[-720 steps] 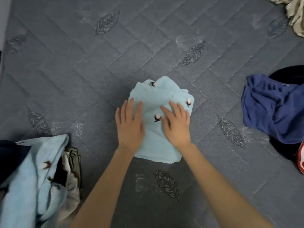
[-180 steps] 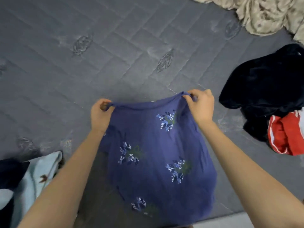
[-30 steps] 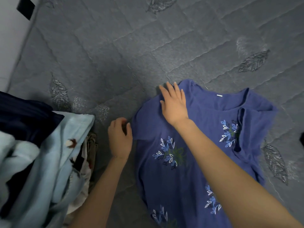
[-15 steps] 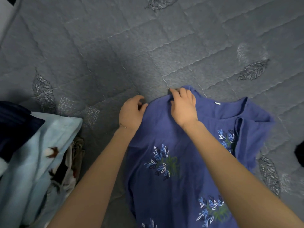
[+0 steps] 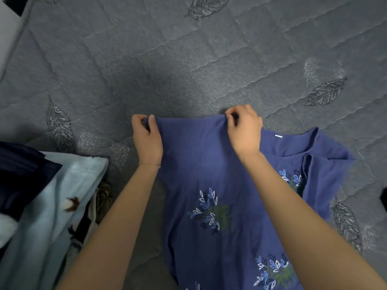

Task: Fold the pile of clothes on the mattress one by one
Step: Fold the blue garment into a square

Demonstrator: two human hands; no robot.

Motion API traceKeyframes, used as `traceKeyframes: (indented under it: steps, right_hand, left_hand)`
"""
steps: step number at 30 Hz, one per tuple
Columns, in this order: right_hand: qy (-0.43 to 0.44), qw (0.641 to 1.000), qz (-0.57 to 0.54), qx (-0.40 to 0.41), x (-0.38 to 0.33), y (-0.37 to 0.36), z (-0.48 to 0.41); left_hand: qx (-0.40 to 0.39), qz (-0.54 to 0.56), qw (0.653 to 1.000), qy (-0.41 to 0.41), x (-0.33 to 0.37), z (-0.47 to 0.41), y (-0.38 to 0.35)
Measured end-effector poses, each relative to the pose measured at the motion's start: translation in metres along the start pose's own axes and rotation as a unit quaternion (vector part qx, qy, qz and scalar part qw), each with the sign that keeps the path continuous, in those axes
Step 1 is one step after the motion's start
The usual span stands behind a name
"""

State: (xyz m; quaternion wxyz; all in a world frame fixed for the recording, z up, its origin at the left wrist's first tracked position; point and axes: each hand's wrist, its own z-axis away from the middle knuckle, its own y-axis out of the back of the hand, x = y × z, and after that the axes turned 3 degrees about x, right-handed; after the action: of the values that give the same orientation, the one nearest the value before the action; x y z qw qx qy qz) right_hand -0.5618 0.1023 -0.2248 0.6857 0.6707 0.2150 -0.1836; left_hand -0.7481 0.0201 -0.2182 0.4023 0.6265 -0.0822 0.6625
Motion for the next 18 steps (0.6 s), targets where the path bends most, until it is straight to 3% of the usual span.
traceKeyframes:
  steps: [2, 5, 8, 12, 18]
  right_hand:
    - [0.004, 0.998, -0.062, -0.013, -0.005, -0.003, -0.004]
    - [0.018, 0.996, -0.048, -0.071, -0.009, -0.008, 0.003]
    - [0.037, 0.993, -0.001, -0.111, -0.009, -0.009, 0.025]
    - [0.043, 0.988, 0.041, -0.144, -0.009, -0.011, 0.066]
    - [0.024, 0.985, 0.021, -0.171, -0.006, -0.014, 0.111]
  left_hand:
    - [0.024, 0.005, 1.000, 0.000, 0.003, -0.009, 0.001]
    - [-0.003, -0.012, 0.999, 0.033, -0.006, -0.013, 0.005]
    - [-0.051, -0.123, 0.991, 0.022, -0.024, -0.004, 0.015]
    - [-0.065, -0.331, 0.940, -0.046, -0.043, 0.032, 0.027]
    - [-0.117, -0.321, 0.938, -0.063, -0.057, 0.061, 0.028]
